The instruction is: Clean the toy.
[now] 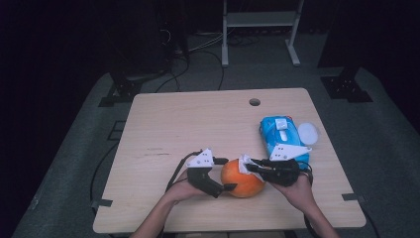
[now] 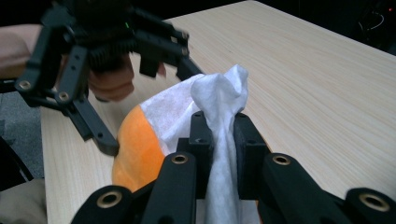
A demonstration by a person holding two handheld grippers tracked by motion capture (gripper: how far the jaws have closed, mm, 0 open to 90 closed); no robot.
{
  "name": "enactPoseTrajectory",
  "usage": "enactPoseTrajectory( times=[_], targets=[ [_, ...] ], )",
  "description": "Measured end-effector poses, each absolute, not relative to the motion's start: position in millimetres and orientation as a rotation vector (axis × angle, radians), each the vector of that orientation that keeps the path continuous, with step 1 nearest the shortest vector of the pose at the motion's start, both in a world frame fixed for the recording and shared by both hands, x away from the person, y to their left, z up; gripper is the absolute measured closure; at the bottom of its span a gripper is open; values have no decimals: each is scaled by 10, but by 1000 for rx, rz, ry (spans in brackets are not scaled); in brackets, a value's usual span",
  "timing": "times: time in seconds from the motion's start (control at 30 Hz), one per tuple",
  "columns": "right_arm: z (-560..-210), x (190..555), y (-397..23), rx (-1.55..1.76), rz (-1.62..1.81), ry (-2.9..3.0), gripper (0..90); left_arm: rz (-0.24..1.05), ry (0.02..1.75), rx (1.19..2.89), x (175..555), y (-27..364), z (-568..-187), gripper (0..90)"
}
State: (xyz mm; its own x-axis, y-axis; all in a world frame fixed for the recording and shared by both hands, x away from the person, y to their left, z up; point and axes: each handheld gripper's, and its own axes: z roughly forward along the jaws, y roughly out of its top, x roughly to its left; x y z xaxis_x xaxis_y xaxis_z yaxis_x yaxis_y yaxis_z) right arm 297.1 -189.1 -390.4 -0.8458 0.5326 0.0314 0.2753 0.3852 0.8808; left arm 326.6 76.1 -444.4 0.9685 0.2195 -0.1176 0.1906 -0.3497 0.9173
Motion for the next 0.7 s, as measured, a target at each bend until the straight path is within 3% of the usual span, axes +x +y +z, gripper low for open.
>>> enactPoseTrajectory(
  times=[0.07,0.17,0.27,0.5,0.7],
  targets=[
    [-3913,2980,-1893,722,1434,2388,794,28,293,1939,3257,726,-4481,109],
    [-3913,3000,-1921,741,1444,2369,795,92,306,1933,3216,727,-4414,285],
    [-3842,2947,-1938,724,1467,2307,795,149,301,1950,3162,706,-4271,376],
    [-3633,2770,-1797,595,1558,2282,798,207,282,1939,3042,686,-4031,390],
    [-3806,2941,-1978,761,1522,2280,798,230,312,1949,3067,801,-3955,390]
  ],
)
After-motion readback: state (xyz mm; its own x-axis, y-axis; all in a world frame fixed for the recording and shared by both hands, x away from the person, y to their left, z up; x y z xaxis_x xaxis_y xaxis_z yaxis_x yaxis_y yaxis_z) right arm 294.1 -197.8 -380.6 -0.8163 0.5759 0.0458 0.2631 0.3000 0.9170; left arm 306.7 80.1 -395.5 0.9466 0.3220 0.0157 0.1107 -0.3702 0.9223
